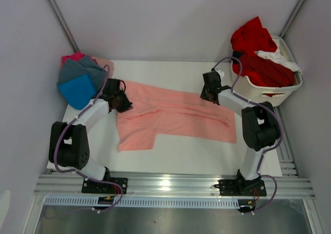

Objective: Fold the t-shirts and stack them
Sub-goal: Fold the flattened tshirt in 1/3 of the way

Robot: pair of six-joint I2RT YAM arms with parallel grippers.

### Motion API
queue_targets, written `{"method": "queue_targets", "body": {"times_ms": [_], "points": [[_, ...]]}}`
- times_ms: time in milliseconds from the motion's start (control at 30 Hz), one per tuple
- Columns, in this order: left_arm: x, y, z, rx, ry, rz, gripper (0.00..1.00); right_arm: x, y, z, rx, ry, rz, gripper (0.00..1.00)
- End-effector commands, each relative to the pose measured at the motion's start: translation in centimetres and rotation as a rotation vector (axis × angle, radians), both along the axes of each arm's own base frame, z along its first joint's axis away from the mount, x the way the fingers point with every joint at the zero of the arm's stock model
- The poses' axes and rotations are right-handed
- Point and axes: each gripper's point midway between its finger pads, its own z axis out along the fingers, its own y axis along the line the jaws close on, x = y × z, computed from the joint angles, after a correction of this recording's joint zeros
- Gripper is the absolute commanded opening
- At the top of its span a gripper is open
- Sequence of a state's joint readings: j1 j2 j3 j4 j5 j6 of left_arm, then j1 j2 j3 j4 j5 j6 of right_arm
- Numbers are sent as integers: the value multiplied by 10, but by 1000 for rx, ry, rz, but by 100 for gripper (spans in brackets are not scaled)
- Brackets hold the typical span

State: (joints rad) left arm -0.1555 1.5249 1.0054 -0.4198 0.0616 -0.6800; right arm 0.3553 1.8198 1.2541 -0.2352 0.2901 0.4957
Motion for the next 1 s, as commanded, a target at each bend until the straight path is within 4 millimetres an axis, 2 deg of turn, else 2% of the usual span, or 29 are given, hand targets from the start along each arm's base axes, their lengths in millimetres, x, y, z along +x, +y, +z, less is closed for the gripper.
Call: {"method": "queue_targets", "body": {"times_ms": [0,33,67,133,167,267,433,533,667,767,867,967], "points": [[18,-11,3,-46,-33,-34,3,17,43,-13,86,18,119,0],[17,-16,1,-69,-27,-49,3,23,50,-10,93,20,136,0],[17,-19,-1,-80,-18,-56,3,24,54,-28,84,57,145,0],[13,-22,-9,-79,23,-67,4,29,63,-33,110,80,161,0],[11,-24,-13,-80,35,-79,5,28,65,-46,110,111,167,0],[2,-26,-25,-82,89,-98,7,28,71,-57,132,148,167,0],[-14,-20,-43,-45,184,-100,11,19,75,-68,179,202,158,1],[-17,-12,-45,-9,209,-85,11,13,73,-75,172,230,156,2],[-26,10,-51,57,272,-16,12,2,62,-81,147,280,136,8],[-34,28,-54,71,302,53,13,-10,47,-86,122,315,110,14],[-34,52,-53,43,297,146,13,-20,30,-90,120,341,79,20],[-27,59,-45,37,265,165,13,-28,14,-90,93,357,52,24]]}}
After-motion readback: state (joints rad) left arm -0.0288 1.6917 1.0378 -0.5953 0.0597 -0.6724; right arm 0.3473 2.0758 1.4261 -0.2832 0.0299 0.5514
